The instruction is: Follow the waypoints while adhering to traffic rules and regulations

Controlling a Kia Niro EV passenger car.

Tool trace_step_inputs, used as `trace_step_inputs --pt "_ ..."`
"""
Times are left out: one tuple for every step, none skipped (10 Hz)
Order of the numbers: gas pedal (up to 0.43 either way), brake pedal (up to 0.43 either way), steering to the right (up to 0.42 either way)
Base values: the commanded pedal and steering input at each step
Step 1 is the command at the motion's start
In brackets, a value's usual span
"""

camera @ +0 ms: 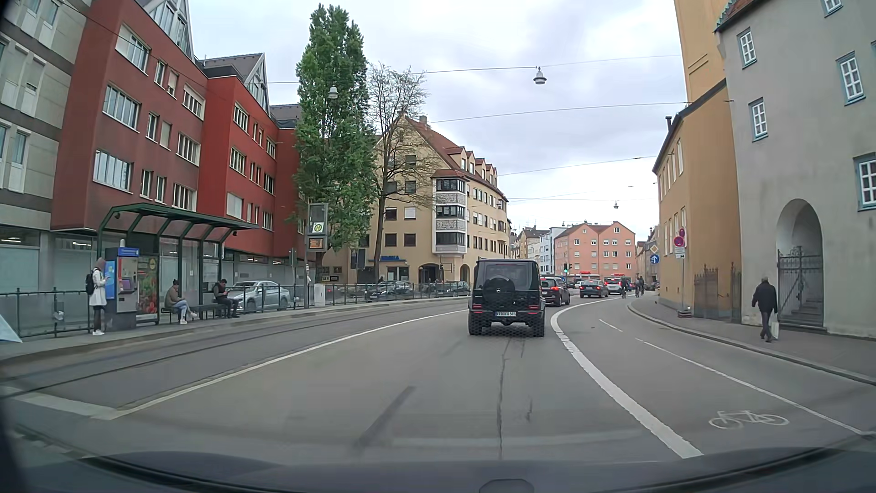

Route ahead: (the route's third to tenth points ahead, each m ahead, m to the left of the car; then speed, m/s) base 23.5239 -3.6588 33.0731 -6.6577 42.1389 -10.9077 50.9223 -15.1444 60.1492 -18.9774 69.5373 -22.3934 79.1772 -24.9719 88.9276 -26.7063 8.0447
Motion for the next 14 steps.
trace_step_inputs --pt "0.169 0.000 0.008" --pt "0.150 0.000 0.009" --pt "0.150 0.000 0.011" --pt "0.138 0.000 0.015" --pt "0.138 0.000 0.018" --pt "0.130 0.000 0.021" --pt "0.118 0.000 0.022" --pt "0.087 0.000 0.022" --pt "0.087 0.000 0.025" --pt "0.087 0.000 0.027" --pt "0.087 0.000 0.030" --pt "0.087 0.000 0.035" --pt "0.087 0.000 0.039" --pt "0.087 0.000 0.043"
